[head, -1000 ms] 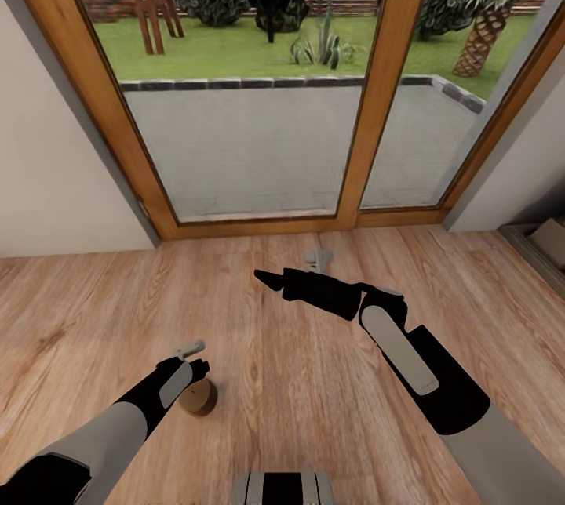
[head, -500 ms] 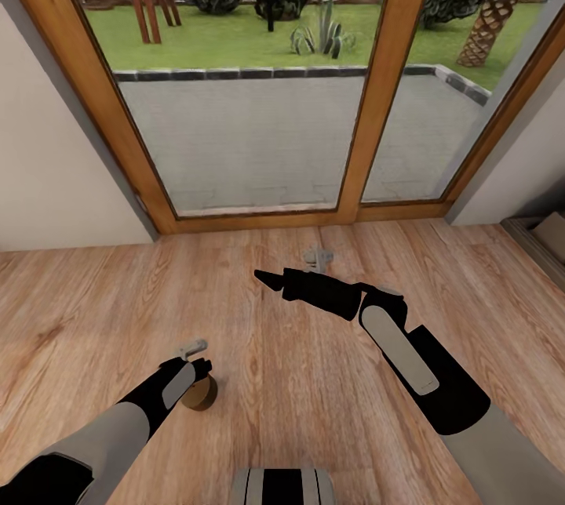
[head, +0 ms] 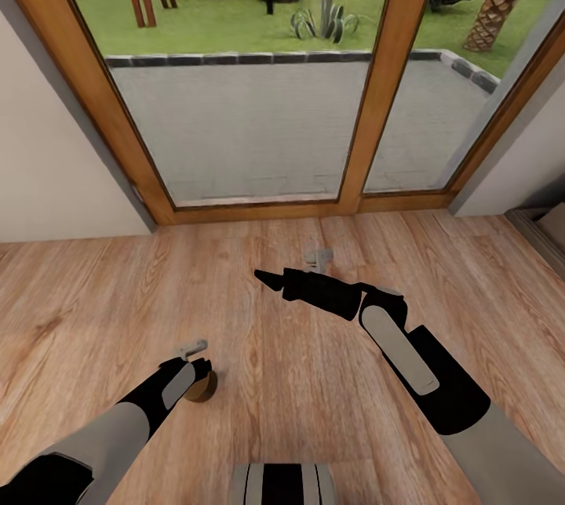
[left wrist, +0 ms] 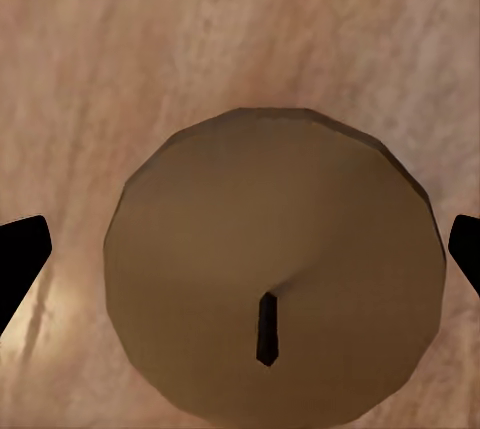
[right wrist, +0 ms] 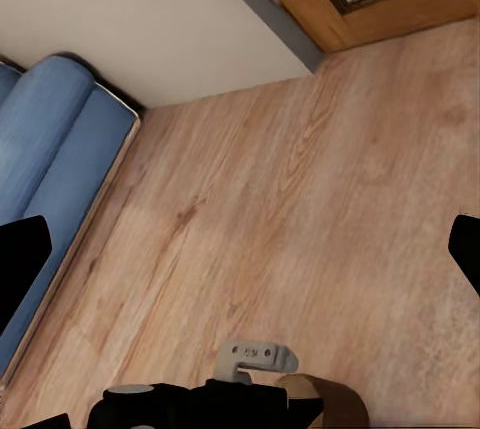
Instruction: Place each of the two pumpkins and all three candles from the living room inside a cabinet in the living room (use any cabinet), then make sure every cabinet is closed, and position the cauldron so it is next to a table in the living room.
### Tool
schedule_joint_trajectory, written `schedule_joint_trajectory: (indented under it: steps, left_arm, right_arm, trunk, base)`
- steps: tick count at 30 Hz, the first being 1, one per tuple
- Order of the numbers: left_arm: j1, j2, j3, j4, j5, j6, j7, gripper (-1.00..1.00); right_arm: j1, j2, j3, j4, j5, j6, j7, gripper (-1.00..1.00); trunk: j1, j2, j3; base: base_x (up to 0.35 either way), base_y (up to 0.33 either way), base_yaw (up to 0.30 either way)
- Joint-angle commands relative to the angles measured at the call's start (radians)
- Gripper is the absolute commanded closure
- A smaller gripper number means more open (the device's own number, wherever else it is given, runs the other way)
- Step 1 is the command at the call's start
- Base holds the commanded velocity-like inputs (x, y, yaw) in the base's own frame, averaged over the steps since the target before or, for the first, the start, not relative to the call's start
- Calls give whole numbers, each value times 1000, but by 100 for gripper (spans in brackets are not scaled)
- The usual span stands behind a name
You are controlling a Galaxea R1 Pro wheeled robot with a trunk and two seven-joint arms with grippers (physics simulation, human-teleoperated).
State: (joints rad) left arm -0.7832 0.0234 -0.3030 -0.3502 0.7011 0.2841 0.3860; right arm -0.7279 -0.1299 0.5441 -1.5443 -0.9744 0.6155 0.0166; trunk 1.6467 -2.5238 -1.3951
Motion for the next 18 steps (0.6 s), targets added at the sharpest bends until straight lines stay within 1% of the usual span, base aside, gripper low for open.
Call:
schedule_joint_trajectory:
  steps: [1, 6, 11, 18]
  left_arm:
    - [0, 1, -8, -3, 8, 4, 7, -100]
    - [0, 1, -9, -3, 8, 4, 7, -100]
    - [-1, 1, -25, -3, 8, 4, 7, -100]
    - [-1, 0, -29, -3, 8, 4, 7, -100]
  right_arm:
    - [-1, -1, 0, 0, 0, 3, 2, -100]
    - [-1, -1, 0, 0, 0, 3, 2, -100]
    - [-1, -1, 0, 0, 0, 3, 1, -100]
    - [-1, -1, 0, 0, 0, 3, 1, -100]
  trunk:
    - [0, 0, -1]
    - [0, 0, -1]
    - [0, 0, -1]
    - [3, -2, -28]
  base:
    - [0, 0, 0]
    - [0, 0, 0]
    - [0, 0, 0]
    - [0, 0, 0]
